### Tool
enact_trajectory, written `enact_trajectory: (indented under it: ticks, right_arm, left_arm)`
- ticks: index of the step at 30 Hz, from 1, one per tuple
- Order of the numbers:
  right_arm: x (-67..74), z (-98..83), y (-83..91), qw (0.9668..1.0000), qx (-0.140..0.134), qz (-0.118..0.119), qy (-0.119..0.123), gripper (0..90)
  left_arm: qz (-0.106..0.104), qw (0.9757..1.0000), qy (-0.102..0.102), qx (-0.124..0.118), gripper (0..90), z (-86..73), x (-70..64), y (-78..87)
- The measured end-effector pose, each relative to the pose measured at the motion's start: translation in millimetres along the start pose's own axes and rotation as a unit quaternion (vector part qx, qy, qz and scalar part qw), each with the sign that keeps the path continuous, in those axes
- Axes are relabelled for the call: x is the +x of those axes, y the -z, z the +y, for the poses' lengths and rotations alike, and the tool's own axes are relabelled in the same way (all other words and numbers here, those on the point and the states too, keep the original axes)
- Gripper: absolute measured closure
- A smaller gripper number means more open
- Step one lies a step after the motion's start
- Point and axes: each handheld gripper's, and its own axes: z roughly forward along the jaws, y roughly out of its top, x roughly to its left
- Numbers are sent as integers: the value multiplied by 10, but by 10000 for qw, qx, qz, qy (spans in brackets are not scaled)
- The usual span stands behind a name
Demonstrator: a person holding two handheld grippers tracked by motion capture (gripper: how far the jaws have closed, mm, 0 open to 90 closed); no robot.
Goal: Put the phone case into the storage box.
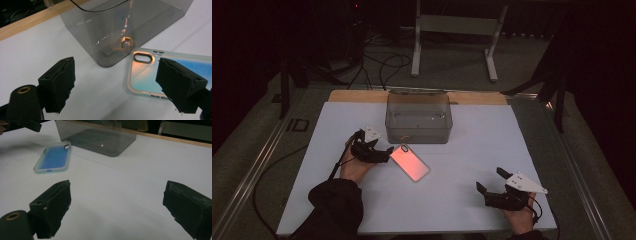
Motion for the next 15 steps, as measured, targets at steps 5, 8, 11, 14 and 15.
enact_trajectory:
  ticks: [5,8,11,14,15]
  right_arm:
    - [0,0,-1,10000,1,-6,-7,79]
    - [1,0,-1,10000,1,1,-4,79]
    - [2,-1,-3,10000,4,4,-10,79]
    - [1,-1,-3,10000,4,2,-8,79]
    - [1,-1,-3,10000,5,2,-8,79]
  left_arm:
    - [54,10000,35,39,171,-5,-12,-33]
    - [31,9999,76,61,178,-12,-22,-62]
    - [8,9999,84,82,192,-18,-28,-88]
    - [3,9999,121,104,202,-25,-34,-116]
    - [-13,9999,131,107,206,-26,-35,-125]
